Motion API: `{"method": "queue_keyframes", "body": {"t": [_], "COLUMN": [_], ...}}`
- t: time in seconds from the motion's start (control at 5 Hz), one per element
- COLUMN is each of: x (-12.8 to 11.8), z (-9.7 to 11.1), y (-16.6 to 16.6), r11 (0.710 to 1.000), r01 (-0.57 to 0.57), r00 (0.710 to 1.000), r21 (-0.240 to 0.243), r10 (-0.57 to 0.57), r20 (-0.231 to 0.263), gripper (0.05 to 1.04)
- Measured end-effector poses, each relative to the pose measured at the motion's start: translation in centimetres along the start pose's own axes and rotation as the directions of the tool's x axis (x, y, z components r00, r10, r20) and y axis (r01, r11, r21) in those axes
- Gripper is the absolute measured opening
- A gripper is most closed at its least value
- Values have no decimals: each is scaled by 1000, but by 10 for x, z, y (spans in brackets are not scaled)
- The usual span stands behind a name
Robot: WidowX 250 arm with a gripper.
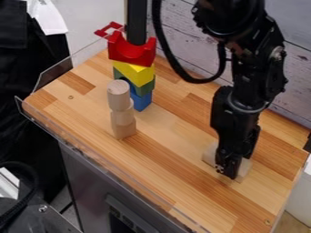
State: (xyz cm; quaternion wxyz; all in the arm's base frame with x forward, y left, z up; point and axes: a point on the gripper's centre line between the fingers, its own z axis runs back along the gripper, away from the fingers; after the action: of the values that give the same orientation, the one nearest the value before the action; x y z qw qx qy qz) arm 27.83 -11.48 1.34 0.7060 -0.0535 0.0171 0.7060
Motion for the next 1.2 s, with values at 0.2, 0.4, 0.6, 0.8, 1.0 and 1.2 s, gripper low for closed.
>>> {"method": "queue_keyframes", "body": {"t": [0.2, 0.4, 0.6, 0.8, 1.0, 1.2], "x": [-2, -4, 4, 13, 30, 61], "z": [3, 8, 27, 67, 91, 111], "y": [-4, -9, -12, -14, -6, 5], "r11": [1000, 1000, 998, 993, 994, 997], "r01": [11, 17, 59, 100, 91, 53], "r00": [1000, 1000, 996, 987, 982, 981], "r21": [-4, -13, -23, -61, -60, -58], "r10": [-11, -17, -57, -91, -80, -41], "r20": [5, 4, 66, 133, 173, 189], "gripper": [1005, 1001, 1001, 1001, 1001, 1001]}}
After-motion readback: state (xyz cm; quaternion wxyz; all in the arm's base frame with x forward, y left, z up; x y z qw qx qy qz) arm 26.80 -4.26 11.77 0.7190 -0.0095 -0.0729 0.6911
